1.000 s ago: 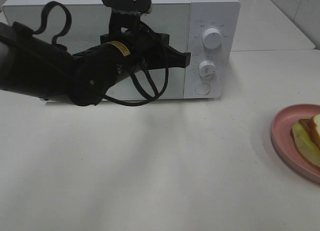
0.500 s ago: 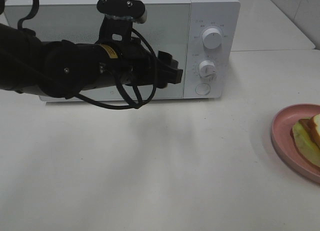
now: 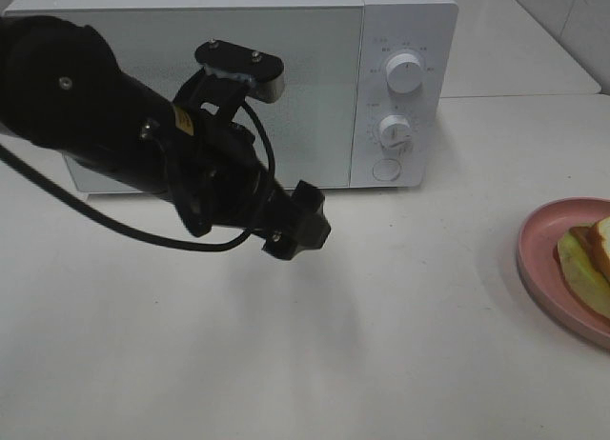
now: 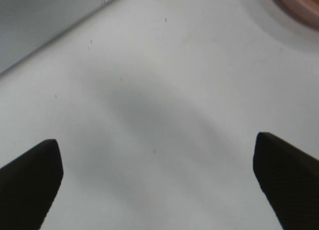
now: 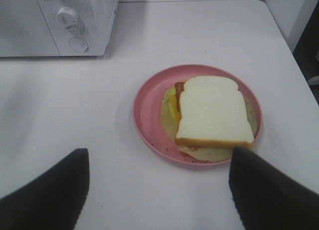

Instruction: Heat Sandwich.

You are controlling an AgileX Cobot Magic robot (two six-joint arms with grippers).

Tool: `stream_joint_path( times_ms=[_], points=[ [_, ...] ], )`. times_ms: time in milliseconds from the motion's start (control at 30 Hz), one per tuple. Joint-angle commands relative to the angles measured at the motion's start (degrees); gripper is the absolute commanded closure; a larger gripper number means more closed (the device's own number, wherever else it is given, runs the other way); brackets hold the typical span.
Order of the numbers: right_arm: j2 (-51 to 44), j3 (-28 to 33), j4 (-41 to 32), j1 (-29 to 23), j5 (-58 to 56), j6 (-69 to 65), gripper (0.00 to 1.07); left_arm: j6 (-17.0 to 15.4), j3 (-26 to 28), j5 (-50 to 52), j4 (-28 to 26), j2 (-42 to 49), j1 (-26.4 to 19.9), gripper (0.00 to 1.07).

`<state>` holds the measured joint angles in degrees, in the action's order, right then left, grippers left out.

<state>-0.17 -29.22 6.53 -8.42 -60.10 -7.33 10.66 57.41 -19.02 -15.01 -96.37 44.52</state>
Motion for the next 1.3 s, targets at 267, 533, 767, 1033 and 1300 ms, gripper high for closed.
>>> stream_joint_path(
  times_ms=[267, 533, 767, 1033, 1300],
  points=[
    [-1.6, 0.1, 0.1, 0.5, 0.6, 0.2, 0.32, -4.3, -0.1, -18.1, 2.6, 3.3, -2.8, 0.08],
    [-1.6, 0.1, 0.1, 0.5, 0.6, 0.2, 0.32, -4.4, -0.1, -29.3, 3.2, 7.7, -14.8, 0.08],
    [-1.6, 0.1, 0.1, 0.5, 0.6, 0.2, 0.32, -4.4, -0.1, -35.4, 3.4, 11.4, -24.0, 0.08],
    [-1.6, 0.1, 0.1, 0.5, 0.6, 0.2, 0.32, -6.0, -0.1, -43.1, 7.0, 16.2, -35.1, 0.08],
    [-1.6, 0.1, 0.1, 0.5, 0.6, 0.2, 0.32, -9.1, -0.3, -45.7, 11.2, 24.5, -40.9, 0.08]
  ],
)
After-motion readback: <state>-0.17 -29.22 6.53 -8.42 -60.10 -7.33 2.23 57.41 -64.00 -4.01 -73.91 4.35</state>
